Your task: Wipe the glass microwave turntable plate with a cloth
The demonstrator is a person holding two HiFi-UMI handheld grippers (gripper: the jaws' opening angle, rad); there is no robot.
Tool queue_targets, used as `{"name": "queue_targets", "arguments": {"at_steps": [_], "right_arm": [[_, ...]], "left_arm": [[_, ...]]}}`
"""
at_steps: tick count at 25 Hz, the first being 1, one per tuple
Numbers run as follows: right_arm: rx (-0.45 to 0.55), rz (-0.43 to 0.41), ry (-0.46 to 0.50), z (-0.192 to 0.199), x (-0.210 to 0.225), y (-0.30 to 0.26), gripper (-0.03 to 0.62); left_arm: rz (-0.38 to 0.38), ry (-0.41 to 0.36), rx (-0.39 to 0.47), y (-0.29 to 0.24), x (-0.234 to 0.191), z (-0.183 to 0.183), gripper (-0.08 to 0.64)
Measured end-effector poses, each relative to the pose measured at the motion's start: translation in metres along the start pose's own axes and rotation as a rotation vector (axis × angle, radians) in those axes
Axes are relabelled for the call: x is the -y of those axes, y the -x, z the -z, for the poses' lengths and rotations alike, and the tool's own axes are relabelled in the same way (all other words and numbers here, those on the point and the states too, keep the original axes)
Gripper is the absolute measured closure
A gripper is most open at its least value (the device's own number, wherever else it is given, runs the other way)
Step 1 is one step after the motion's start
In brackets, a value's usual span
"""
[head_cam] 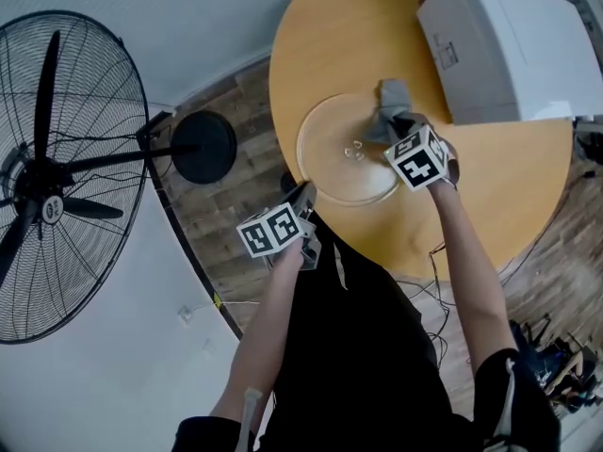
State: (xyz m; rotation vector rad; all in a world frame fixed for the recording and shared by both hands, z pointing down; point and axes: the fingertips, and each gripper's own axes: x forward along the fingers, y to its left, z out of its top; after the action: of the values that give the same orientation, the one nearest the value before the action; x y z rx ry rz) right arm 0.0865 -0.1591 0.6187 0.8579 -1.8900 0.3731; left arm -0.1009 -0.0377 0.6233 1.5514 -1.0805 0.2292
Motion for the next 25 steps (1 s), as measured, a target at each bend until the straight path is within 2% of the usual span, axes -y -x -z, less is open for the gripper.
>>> {"name": "queue_targets", "arguments": {"at_steps": [13, 20, 25], "right_arm": [[0.072, -0.030, -0.045, -0.059, -0.002, -0.027, 0.566], [0.123, -0.062, -0.005, -0.088, -0.033, -0.040, 0.566], [0.159, -0.136, 0.030, -0.102, -0.068, -0.042, 0.566]], "left_arm": [[0.004, -0.014, 0.001, 0.000, -0.001, -0.002, 0.526], [-0.011, -0.022, 0.008, 0.000, -0.003, -0.002, 0.526], [-0.014, -0.023, 0.012, 0.000, -0.003, -0.002, 0.525]]}}
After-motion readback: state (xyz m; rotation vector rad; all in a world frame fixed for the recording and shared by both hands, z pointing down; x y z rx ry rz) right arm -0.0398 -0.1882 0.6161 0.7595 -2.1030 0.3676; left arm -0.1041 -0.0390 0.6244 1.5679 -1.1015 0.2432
